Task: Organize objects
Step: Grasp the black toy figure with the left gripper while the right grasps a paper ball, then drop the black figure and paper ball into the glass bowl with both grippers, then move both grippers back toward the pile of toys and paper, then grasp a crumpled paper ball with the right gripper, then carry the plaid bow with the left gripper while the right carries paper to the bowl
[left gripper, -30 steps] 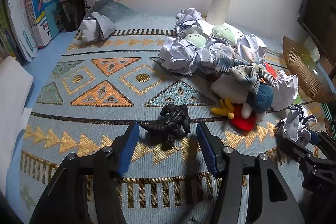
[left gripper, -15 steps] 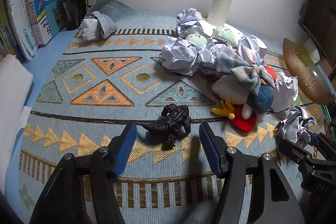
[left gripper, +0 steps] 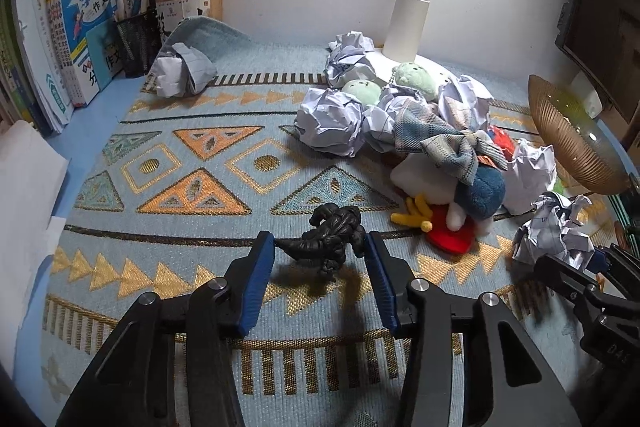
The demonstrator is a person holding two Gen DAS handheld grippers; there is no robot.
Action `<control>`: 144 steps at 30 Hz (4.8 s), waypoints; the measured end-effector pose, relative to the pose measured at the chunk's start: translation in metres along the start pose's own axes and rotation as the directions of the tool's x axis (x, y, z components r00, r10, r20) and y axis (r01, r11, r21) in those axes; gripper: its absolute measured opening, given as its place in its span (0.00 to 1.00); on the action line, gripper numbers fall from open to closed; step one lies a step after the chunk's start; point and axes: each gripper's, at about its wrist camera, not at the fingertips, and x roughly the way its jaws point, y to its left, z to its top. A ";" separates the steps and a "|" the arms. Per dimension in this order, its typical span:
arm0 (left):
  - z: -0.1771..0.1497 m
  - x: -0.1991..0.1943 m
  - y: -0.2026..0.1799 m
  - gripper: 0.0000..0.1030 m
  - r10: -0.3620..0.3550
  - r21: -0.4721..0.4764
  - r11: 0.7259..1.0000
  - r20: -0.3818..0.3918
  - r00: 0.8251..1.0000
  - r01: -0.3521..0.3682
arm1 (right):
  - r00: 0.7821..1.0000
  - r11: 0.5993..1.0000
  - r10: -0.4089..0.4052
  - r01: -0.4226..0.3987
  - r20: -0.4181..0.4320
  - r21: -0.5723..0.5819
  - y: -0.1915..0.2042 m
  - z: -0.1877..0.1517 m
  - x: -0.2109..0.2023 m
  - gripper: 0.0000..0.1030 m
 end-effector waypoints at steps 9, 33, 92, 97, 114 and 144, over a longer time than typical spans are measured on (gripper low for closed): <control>0.022 -0.048 -0.037 0.42 -0.091 0.038 0.995 0.078 0.993 0.088 | 0.997 0.998 0.050 -0.053 0.062 0.037 -0.017 0.007 -0.036 0.49; 0.129 0.027 -0.289 0.55 -0.454 0.250 0.856 -0.056 0.889 0.453 | 0.936 0.862 -0.341 0.276 0.085 0.424 -0.244 0.087 -0.111 0.75; 0.033 -0.012 -0.026 0.75 -0.190 -0.079 0.978 0.058 0.980 0.194 | 0.999 0.989 -0.007 0.012 -0.033 0.148 -0.051 0.028 0.013 0.76; 0.060 0.019 -0.050 0.75 -0.223 -0.057 0.973 -0.022 0.974 0.222 | 1.000 0.995 -0.019 0.021 -0.021 0.101 -0.056 0.048 0.007 0.76; 0.043 0.006 -0.018 0.47 -0.279 -0.152 0.949 -0.005 0.960 0.275 | 1.000 0.997 -0.028 0.028 -0.004 -0.076 -0.030 0.051 0.021 0.37; 0.021 -0.024 -0.043 0.47 -0.298 -0.065 0.952 0.017 0.955 0.298 | 0.999 0.994 0.023 -0.027 0.030 0.105 -0.057 0.049 -0.015 0.37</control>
